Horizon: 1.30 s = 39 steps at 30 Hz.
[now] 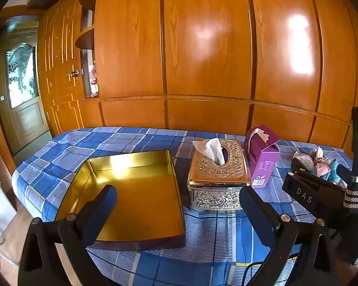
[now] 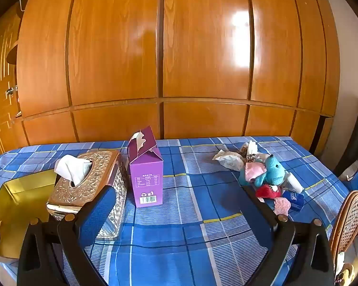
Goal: Organize soft objects
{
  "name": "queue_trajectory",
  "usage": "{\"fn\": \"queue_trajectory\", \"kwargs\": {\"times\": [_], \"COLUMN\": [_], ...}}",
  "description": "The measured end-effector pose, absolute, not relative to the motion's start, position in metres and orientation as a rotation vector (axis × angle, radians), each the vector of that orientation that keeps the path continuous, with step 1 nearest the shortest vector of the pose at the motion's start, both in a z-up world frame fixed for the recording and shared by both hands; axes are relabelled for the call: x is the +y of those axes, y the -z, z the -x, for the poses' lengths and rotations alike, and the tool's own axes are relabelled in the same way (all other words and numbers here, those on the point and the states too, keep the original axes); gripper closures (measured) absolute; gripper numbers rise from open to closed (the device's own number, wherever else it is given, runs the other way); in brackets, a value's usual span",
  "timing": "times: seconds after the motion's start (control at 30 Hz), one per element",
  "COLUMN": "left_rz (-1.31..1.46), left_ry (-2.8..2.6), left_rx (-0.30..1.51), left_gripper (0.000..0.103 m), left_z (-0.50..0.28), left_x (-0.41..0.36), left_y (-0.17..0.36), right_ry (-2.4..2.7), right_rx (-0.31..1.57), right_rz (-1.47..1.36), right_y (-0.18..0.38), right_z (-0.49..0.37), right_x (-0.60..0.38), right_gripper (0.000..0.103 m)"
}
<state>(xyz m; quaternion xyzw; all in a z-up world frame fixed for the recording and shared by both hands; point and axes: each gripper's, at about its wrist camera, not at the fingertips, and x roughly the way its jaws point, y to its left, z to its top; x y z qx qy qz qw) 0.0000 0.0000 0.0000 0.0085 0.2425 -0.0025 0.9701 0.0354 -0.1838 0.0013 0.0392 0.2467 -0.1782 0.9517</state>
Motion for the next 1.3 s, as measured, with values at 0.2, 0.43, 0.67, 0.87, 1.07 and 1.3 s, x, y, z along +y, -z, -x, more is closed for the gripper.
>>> {"fn": "queue_trajectory", "kwargs": {"times": [0.2,0.43,0.67,0.87,1.07,1.3], "left_rz": [-0.021,-0.013,0.0,0.0,0.003,0.007], "left_ry": [0.007,0.009,0.005,0.004,0.004,0.003], "left_rx": [0.501,0.502,0.521,0.526,0.532,0.539], "left_gripper": [0.0,0.0,0.0,0.0,0.0,0.0], "left_z": [0.001,0.006,0.0,0.001,0.0,-0.002], "left_x": [-0.002,0.002,0.005,0.005,0.005,0.005], "left_y": [0.0,0.008,0.007,0.007,0.008,0.008], "right_ry": [0.365,0.359,0.359,0.36,0.359,0.355], "right_rx": [0.496,0.506,0.518,0.52,0.519,0.519], "right_rz": [-0.071,-0.079,-0.074,-0.073,-0.069,-0.068], "right_y": [0.001,0.001,0.002,0.002,0.002,0.001], "right_z": [-0.035,-0.032,-0.035,-0.035,-0.035,-0.035], "right_x": [-0.184,-0.184,-0.185,-0.183,-0.183,-0.183], "right_gripper": [0.0,0.0,0.0,0.0,0.0,0.0]}}
